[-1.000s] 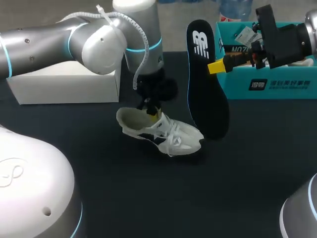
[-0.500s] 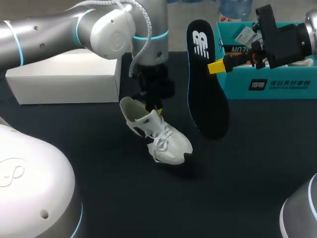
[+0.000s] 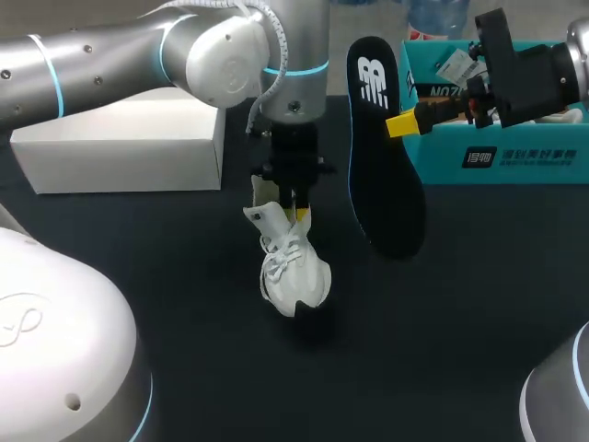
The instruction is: Take the shoe out of the shoebox, open the shoe tongue, remove and reinsert the insole, then place the shoe into the shoebox
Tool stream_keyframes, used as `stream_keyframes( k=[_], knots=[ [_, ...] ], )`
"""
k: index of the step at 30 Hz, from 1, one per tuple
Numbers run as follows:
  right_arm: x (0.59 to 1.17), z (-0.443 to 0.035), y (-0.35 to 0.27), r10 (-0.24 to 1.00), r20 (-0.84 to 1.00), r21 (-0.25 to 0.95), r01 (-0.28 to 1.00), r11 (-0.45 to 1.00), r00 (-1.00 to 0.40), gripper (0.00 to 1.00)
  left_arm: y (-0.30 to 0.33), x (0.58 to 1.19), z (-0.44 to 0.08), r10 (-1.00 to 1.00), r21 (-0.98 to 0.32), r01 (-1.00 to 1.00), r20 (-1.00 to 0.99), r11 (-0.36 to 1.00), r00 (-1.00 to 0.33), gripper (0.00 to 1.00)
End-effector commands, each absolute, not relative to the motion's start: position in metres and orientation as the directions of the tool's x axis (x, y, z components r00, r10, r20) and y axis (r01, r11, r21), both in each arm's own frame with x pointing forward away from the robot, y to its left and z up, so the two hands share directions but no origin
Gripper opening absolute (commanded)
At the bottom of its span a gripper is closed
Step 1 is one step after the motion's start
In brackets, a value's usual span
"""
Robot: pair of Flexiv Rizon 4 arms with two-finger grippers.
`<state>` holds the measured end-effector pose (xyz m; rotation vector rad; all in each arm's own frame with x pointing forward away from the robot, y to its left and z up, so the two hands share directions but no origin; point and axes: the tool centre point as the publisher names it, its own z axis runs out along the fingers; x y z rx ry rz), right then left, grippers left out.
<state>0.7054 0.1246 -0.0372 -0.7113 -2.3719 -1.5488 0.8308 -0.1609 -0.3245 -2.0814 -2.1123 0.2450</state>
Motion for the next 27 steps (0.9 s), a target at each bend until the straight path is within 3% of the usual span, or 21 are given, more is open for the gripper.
stream_keyframes(
  k=[1,10,27],
  knots=[
    [0.707,-0.038,0.126,0.275,0.434,0.796,0.508,0.329,-0.858,0.0,-0.17,0.834,-0.328,0.998,-0.215,0.974,0.003,-0.067,0.069,0.0],
    [0.707,-0.038,0.126,0.275,0.434,0.796,0.508,0.329,-0.858,0.0,-0.177,0.831,-0.33,0.999,-0.171,0.985,0.009,-0.035,0.037,0.0],
    [0.707,-0.038,0.126,0.275,0.434,0.796,0.508,0.329,-0.858,0.0,-0.207,0.829,-0.36,0.994,-0.206,0.976,0.067,-0.068,0.083,0.0]
  ],
)
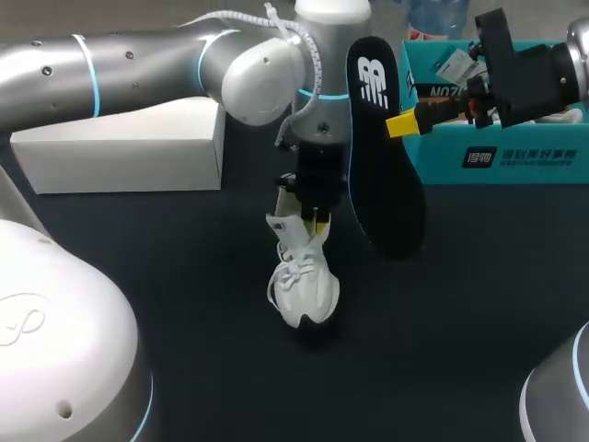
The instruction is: Take the shoe out of the shoebox, open the shoe tongue, remove and reinsert the insole, then place the shoe into the shoebox
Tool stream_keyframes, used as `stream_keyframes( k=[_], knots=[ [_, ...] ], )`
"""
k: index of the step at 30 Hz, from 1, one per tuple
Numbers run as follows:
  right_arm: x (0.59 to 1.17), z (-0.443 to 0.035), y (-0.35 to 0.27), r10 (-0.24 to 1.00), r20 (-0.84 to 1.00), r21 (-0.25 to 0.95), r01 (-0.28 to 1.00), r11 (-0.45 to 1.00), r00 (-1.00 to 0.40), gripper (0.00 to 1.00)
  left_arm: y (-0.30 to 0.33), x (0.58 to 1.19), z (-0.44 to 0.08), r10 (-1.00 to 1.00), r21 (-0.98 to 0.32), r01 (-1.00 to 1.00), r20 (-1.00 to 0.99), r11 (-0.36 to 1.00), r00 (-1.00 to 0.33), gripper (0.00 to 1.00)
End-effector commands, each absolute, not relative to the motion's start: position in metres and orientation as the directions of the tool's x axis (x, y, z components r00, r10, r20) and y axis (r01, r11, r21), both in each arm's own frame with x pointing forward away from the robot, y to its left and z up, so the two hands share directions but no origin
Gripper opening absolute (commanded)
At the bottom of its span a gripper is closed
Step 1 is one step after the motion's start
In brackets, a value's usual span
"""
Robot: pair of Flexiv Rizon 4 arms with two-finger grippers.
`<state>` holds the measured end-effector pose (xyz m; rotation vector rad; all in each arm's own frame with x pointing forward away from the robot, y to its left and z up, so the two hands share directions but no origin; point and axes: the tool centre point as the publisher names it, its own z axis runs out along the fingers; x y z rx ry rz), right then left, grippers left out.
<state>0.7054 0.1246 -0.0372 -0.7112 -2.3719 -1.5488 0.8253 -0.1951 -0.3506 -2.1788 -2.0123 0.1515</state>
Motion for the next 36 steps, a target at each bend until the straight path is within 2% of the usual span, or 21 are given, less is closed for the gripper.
stream_keyframes(
  k=[1,7,9,10,11,26,36],
  knots=[
    [0.707,-0.038,0.126,0.275,0.434,0.796,0.508,0.329,-0.858,0.0,-0.208,0.828,-0.362,0.994,-0.207,0.976,0.068,-0.068,0.084,0.0],
    [0.707,-0.038,0.126,0.275,0.434,0.796,0.508,0.329,-0.858,0.0,-0.213,0.821,-0.371,0.993,-0.229,0.971,0.08,-0.065,0.086,0.0],
    [0.707,-0.038,0.126,0.275,0.434,0.796,0.508,0.329,-0.858,0.0,-0.213,0.819,-0.369,0.993,-0.237,0.969,0.075,-0.068,0.088,0.47],
    [0.707,-0.038,0.126,0.275,0.434,0.796,0.508,0.329,-0.858,0.0,-0.213,0.818,-0.367,0.994,-0.239,0.969,0.071,-0.067,0.087,0.95],
    [0.707,-0.038,0.126,0.275,0.434,0.796,0.508,0.329,-0.858,0.0,-0.212,0.818,-0.364,0.994,-0.241,0.968,0.063,-0.069,0.086,1.0],
    [0.707,-0.038,0.126,0.275,0.434,0.796,0.508,0.329,-0.858,0.0,-0.2,0.838,-0.287,0.97,-0.25,0.966,-0.244,-0.071,0.008,1.0],
    [0.707,-0.038,0.126,0.275,0.434,0.796,0.508,0.329,-0.858,0.0,-0.195,0.843,-0.24,0.889,-0.227,0.96,-0.456,-0.161,0.041,1.0]
  ],
)
